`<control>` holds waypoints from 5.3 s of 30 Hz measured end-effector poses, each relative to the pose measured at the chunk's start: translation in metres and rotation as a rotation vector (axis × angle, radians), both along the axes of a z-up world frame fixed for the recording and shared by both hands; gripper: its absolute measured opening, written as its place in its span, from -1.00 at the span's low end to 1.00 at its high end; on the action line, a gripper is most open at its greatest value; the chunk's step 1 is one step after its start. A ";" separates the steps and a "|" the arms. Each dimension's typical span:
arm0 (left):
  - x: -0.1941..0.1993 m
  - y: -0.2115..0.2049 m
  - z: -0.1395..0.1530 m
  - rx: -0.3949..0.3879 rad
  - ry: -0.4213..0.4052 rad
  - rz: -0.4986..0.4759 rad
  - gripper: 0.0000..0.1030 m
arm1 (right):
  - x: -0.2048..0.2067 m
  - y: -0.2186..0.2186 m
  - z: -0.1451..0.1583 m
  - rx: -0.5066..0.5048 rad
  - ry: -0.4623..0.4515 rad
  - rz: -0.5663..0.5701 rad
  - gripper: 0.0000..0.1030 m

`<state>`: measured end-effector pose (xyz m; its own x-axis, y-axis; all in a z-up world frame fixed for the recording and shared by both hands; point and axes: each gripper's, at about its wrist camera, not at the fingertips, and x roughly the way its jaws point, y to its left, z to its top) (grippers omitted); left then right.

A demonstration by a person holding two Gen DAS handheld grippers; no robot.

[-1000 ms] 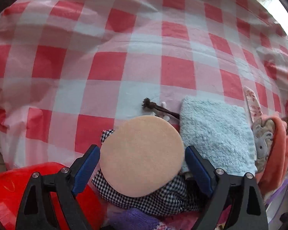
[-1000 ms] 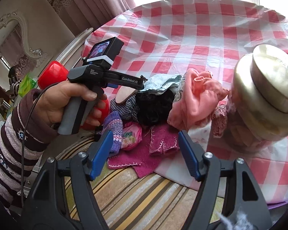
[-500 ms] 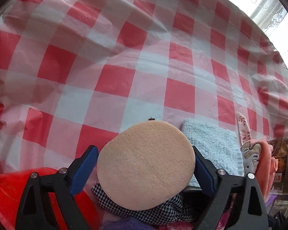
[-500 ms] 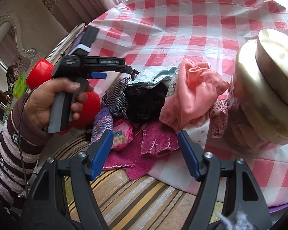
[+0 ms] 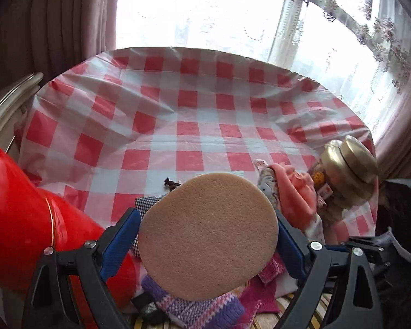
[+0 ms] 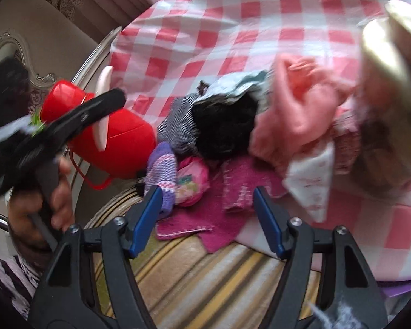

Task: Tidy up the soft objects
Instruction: 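Grasp the pink patterned pouch with the right tool while the left tool holds the sponge, then carry the pink pouch into the box and release it while the left tool brings the sponge over, then lower the beige sponge into the box and open the left tool, then move both tools back over the pile of soft items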

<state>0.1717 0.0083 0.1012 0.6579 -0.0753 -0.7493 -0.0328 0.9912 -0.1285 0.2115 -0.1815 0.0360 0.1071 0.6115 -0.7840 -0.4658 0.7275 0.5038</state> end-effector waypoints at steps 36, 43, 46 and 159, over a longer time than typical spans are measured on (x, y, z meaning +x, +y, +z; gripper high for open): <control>-0.121 0.039 -0.046 -0.179 0.030 0.106 0.81 | 0.023 0.051 -0.072 0.026 0.272 -0.066 0.01; -0.123 0.031 -0.044 -0.167 0.028 0.093 0.81 | 0.021 0.055 -0.067 0.032 0.223 -0.057 -0.48; -0.123 0.023 -0.040 -0.142 0.015 0.073 0.81 | 0.016 0.035 -0.052 0.057 0.176 -0.085 -0.49; -0.096 -0.200 -0.033 -0.149 -0.009 -0.509 0.84 | -0.140 -0.346 -0.008 -0.188 -0.014 -0.631 0.53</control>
<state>0.0759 -0.1920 0.0677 0.5170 -0.4918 -0.7006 0.4494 0.8526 -0.2668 0.0716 -0.5274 0.0284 0.4113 0.2805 -0.8673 0.0739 0.9381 0.3385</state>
